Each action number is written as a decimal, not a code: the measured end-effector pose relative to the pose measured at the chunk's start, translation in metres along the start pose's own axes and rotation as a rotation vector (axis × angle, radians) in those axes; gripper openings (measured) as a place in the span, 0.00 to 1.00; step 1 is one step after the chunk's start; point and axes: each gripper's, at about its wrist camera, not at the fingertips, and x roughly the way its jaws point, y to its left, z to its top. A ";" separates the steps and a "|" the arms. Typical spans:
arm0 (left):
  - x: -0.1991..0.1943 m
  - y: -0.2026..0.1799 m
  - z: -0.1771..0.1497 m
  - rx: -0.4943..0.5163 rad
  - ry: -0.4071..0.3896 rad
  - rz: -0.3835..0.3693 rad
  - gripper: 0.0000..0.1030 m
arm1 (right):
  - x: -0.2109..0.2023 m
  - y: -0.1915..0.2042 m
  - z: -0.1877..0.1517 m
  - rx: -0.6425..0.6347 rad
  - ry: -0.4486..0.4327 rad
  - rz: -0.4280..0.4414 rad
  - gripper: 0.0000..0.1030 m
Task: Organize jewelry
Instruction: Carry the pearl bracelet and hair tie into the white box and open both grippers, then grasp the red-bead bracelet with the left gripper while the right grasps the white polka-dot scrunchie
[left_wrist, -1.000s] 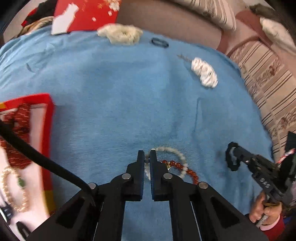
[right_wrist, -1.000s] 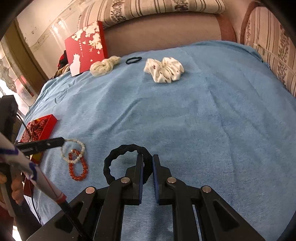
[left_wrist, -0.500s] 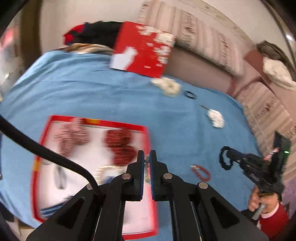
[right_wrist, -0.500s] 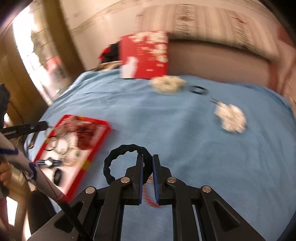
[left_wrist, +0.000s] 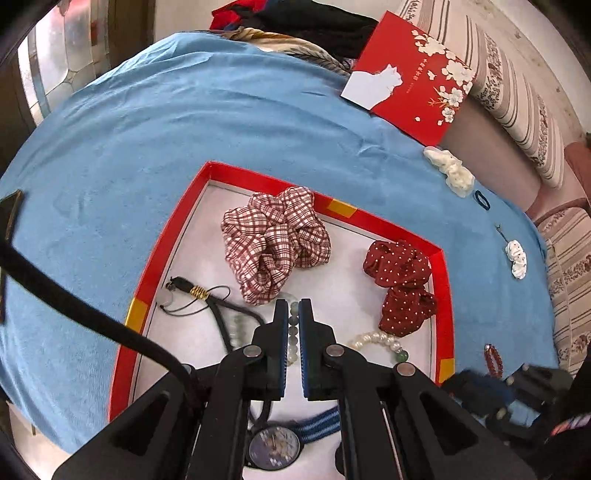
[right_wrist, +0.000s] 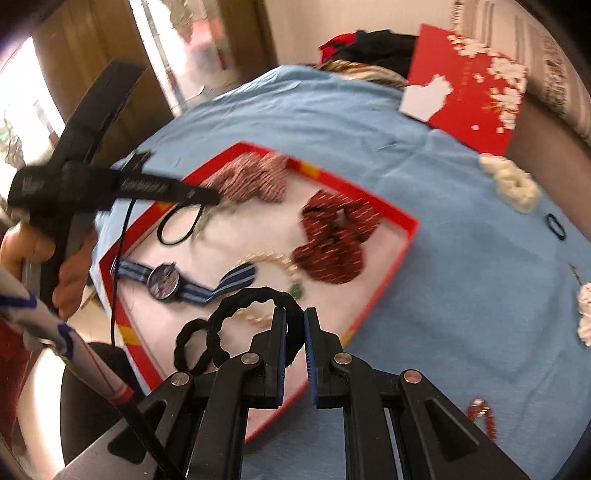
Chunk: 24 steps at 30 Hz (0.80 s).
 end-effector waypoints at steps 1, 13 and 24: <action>0.000 -0.002 0.000 0.010 -0.002 0.002 0.05 | 0.003 0.004 -0.002 -0.018 0.007 -0.007 0.10; -0.014 -0.014 0.003 0.020 -0.045 0.002 0.19 | 0.009 0.028 -0.010 -0.112 0.030 -0.058 0.26; -0.080 -0.066 -0.018 0.108 -0.175 -0.031 0.34 | -0.085 -0.070 -0.040 0.100 -0.100 -0.175 0.37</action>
